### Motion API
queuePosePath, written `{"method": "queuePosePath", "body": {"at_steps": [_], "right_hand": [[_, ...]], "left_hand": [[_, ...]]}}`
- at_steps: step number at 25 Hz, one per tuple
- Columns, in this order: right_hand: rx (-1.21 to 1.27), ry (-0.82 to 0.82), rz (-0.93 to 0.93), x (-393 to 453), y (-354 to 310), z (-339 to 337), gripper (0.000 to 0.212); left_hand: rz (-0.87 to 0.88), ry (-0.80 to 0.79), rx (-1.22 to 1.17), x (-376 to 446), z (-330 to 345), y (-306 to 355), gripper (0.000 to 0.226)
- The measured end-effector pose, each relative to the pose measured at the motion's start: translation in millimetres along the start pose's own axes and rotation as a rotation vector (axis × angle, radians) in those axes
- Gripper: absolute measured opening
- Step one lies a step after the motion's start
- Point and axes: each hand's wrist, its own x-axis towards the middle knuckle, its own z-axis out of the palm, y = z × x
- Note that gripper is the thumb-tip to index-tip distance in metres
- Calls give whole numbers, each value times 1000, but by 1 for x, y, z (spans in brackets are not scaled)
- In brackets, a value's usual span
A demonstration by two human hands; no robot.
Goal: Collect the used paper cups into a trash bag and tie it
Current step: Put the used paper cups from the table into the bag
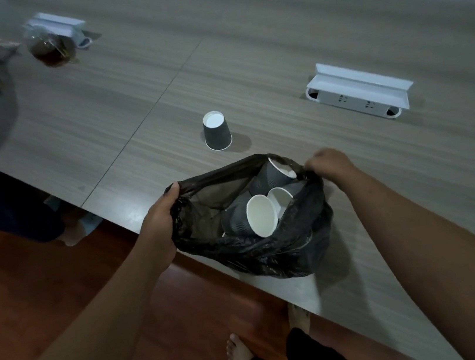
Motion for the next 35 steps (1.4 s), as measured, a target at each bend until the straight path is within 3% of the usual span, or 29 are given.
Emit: {"method": "queuePosePath", "body": {"at_steps": [2,3,9,11,14,16,19,21,23,26,27,30,35], "right_hand": [[154,-199,186,-10,20,11,27],[226,-201,196,-13,24,16,25],[130,360,-277,-16,2,8,41],[76,425,-377,-22,-2,7,29],[216,514,-444,-30,-6,8,19],[208,408,-484,-36,-13,7,19],[290,-87,-421,-41,-22,0,13],[298,-299,-315,-38,-28,-5,32],[307,-164,-288,-17,-44,-8,43],[101,197,-350,38,-88,3,26],[41,208,-373,50,-104,10,25],[-85,69,-427,81,-143,45,55],[-258,12,-574,102,-181,94,88]], "left_hand": [[-3,-59,-14,3,0,-2,30],[-8,-80,-13,4,-1,-2,30],[2,-26,-99,15,-3,3,44],[35,30,-207,17,-3,11,42],[77,105,-262,22,-7,22,40],[86,108,-269,30,-13,28,40],[59,10,-190,35,-13,37,39],[49,-35,-107,40,-8,39,33],[49,-57,-58,41,-1,45,26],[44,-42,-15,44,5,51,26],[32,-30,13,44,5,50,25],[9,-16,76,49,0,45,27],[-3,-15,52,51,4,41,24]]}}
